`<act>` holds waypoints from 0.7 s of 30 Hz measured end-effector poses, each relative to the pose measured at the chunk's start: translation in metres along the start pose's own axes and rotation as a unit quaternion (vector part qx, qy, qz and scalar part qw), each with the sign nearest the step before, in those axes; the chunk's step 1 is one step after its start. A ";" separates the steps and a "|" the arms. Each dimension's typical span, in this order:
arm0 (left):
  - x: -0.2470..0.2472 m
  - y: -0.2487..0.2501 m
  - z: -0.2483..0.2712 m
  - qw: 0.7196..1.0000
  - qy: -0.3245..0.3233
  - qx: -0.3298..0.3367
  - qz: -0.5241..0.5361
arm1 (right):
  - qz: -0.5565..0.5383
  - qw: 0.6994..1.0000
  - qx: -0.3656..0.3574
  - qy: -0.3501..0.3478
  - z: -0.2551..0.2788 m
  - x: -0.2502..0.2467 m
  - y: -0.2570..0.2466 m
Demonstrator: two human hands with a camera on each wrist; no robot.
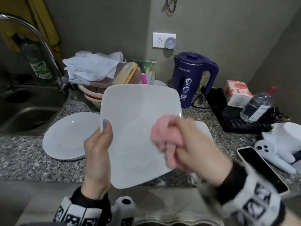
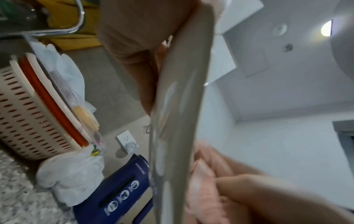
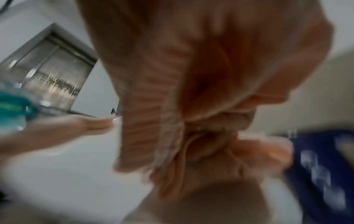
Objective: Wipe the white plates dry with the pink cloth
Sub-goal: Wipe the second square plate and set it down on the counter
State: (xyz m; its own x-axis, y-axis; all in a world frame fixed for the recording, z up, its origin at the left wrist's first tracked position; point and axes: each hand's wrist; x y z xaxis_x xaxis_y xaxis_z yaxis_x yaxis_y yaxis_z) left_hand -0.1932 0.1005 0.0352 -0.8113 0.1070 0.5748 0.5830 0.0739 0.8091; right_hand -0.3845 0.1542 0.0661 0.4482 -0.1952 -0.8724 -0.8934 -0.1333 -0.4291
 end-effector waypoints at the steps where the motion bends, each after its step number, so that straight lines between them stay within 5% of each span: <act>1: -0.002 -0.002 -0.003 1.000 0.008 0.003 -0.005 | -0.038 0.998 -0.020 -0.043 0.012 0.015 -0.012; 4: -0.005 -0.009 -0.007 1.000 0.007 -0.021 -0.017 | -0.056 0.990 -0.108 -0.068 0.007 0.037 -0.043; 6: -0.007 -0.009 -0.005 0.999 -0.006 -0.037 -0.022 | -0.051 0.992 -0.115 0.006 -0.019 0.026 -0.042; 10: -0.005 -0.005 0.000 0.997 -0.009 -0.071 0.023 | 0.087 0.990 0.035 0.109 -0.044 -0.012 0.012; 12: -0.006 -0.005 -0.005 0.997 -0.001 -0.069 0.028 | 0.077 0.994 0.058 0.054 -0.021 -0.002 0.020; 17: -0.007 -0.011 -0.018 0.997 -0.003 -0.071 0.000 | -0.057 0.985 -0.097 -0.132 0.027 0.058 -0.049; 21: -0.008 -0.005 -0.025 0.997 -0.025 -0.071 0.021 | -0.032 0.995 -0.053 -0.076 0.022 0.032 -0.011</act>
State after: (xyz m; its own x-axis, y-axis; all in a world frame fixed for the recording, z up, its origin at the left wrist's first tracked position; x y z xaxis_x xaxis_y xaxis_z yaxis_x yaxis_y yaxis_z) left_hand -0.1909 0.0747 0.0299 -0.7808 0.1568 0.6048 0.6015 -0.0729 0.7955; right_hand -0.3609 0.1712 0.0373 0.4861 -0.0351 -0.8732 -0.8514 -0.2442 -0.4641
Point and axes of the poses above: each hand's wrist, its own z-axis away from the middle knuckle, its own x-axis out of the palm, y = z × x, and after that the axes turned 11 degrees about z, right-handed
